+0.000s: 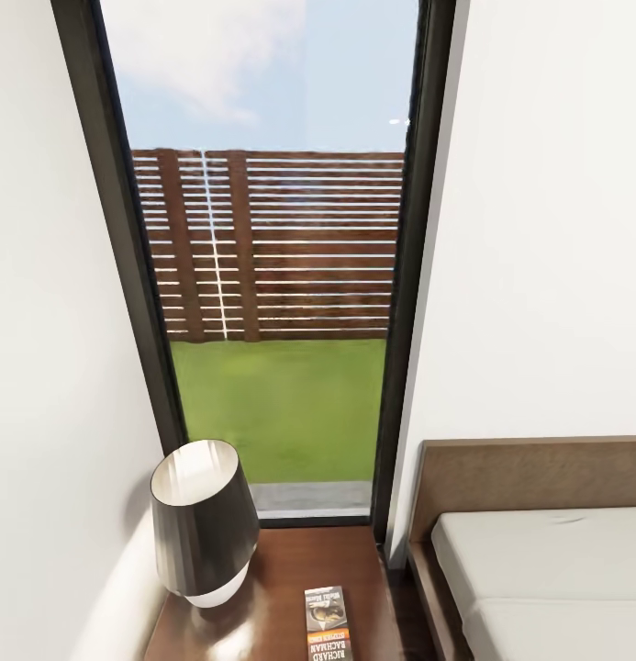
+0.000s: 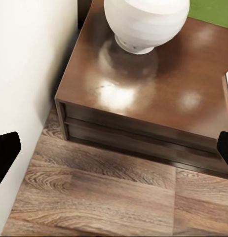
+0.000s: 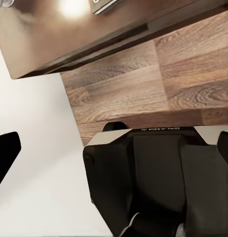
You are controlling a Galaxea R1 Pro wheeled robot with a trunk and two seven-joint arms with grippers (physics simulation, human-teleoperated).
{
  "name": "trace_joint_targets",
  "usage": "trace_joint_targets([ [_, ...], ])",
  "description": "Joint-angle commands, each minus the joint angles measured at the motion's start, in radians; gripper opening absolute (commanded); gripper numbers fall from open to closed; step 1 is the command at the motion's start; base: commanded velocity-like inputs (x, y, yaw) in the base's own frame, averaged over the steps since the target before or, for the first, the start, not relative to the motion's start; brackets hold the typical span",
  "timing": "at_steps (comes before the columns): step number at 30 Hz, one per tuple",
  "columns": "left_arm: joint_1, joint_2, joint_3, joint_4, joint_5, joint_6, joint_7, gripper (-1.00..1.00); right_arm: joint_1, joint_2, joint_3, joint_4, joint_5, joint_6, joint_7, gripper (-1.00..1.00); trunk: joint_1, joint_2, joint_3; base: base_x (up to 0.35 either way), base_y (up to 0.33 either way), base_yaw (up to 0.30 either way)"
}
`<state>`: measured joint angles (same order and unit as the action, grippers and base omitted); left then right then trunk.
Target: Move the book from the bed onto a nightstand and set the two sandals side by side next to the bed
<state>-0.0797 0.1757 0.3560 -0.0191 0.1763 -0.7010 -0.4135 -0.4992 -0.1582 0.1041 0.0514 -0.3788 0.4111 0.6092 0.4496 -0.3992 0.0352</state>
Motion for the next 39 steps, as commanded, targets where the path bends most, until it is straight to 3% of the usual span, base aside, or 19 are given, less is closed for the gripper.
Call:
trace_joint_targets([
  [1, 0.001, 0.000, 0.001, 0.001, 0.010, 0.002, -0.010, 1.00, 0.004, 0.000, 0.008, 0.002, -0.011, 0.003, -0.001, 1.00, 0.000, -0.001, 0.000, 0.000, 0.000, 0.000],
  [24, 0.028, 0.000, 0.001, 0.002, 0.008, 0.006, -0.010, 1.00, 0.125, 0.000, 0.008, 0.002, -0.011, -0.026, -0.085, 1.00, 0.000, -0.001, 0.000, 0.000, 0.000, 0.000],
  [39, 0.045, -0.001, 0.001, 0.002, 0.008, 0.008, -0.010, 1.00, 0.180, 0.002, 0.008, 0.002, -0.011, -0.070, -0.099, 1.00, 0.000, -0.001, 0.000, 0.000, 0.000, 0.000],
])
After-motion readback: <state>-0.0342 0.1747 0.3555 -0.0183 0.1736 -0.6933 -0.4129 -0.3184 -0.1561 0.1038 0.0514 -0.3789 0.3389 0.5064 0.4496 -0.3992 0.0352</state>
